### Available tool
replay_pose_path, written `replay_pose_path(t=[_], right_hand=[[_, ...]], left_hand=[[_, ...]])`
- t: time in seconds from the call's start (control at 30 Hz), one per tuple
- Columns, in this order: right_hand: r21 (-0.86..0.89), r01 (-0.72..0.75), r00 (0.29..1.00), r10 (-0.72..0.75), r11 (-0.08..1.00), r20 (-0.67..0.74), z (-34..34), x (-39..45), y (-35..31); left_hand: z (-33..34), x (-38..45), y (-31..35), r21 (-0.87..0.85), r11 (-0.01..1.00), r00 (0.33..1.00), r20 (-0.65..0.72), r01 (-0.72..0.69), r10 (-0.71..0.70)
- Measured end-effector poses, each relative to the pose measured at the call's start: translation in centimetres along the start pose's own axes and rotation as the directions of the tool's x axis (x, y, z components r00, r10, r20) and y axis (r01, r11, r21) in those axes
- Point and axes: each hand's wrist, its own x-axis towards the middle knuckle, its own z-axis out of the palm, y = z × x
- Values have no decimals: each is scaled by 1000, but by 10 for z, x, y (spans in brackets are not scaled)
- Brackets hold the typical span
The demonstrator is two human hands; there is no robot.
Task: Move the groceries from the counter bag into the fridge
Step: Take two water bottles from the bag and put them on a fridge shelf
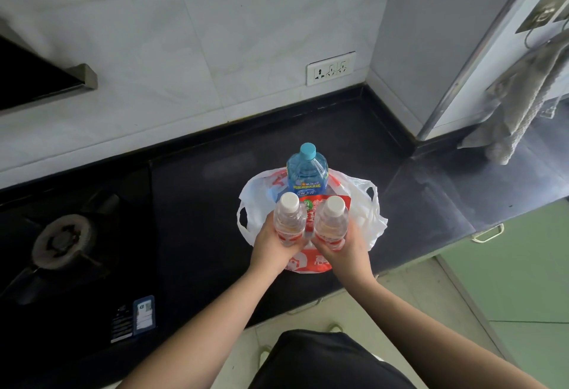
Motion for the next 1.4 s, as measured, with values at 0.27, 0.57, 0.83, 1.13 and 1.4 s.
replay_pose_path(t=[0.27,0.57,0.83,1.13,1.4], right_hand=[[-15,-11,997,12,1000,77,-13,5,-5],[-67,55,998,-57,996,-25,-32,-10,-31],[5,121,981,-119,993,-151,-65,-27,-62],[517,74,997,-43,853,-72,-66,-55,-94],[692,-205,979,130,692,160,-36,-72,-105]], left_hand=[[-6,-2,-2,-10,999,998,-39,-45,44],[-20,-9,-1,-138,989,998,-40,-49,44],[-73,-27,21,-203,948,969,-73,-245,235],[-120,-51,22,-558,782,936,26,-278,352],[-136,-76,17,-763,626,885,169,-161,434]])
